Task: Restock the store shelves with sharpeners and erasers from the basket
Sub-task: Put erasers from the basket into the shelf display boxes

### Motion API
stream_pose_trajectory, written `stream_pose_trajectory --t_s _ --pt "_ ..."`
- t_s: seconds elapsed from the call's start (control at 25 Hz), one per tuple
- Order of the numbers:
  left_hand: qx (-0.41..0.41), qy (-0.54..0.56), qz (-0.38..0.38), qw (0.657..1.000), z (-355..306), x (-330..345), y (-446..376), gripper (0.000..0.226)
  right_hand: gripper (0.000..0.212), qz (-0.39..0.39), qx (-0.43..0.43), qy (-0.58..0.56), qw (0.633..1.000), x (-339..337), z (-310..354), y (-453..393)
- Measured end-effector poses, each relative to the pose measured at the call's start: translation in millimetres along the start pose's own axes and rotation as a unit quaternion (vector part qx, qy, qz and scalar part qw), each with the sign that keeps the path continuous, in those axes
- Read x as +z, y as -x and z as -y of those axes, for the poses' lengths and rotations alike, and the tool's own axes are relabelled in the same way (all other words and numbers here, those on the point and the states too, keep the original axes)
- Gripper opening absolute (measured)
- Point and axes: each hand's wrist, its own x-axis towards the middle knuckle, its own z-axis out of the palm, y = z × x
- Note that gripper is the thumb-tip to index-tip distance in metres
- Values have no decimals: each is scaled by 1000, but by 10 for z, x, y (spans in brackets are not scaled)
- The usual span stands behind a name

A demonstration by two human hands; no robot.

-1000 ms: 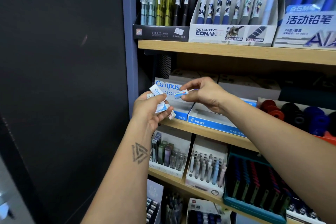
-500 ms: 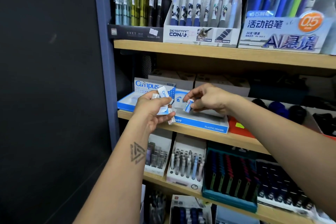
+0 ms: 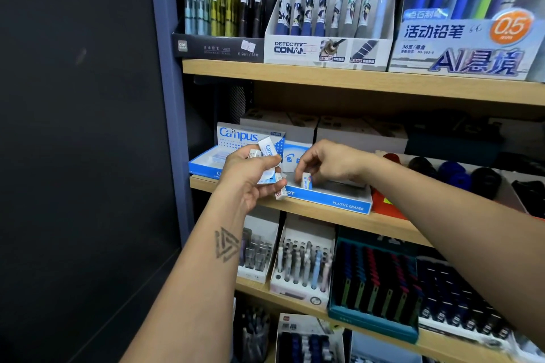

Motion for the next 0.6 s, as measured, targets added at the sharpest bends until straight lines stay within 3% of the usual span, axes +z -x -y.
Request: stream_pose_trajectory --t_s 0.12,0.2,0.24,0.32,0.4,0.6 --pt "-6 -2 -4 1000 -1 -10 -10 17 38 -63 11 -26 998 69 68 -62" --pt "-9 -4 -9 1000 -7 -19 -20 19 19 -91 61 26 994 102 123 -106" --pt "-10 -6 -12 1000 -9 -22 -14 21 12 -73 88 72 991 115 165 -108" --pt "-12 -10 -16 1000 -9 -21 -14 24 23 -26 121 145 982 130 221 -112" --pt "-16 -11 -15 1000 -1 -31 -20 25 20 -27 122 151 981 120 243 -126" --pt "-20 -14 -22 999 16 -101 -84 26 11 -171 76 188 964 235 110 -260"
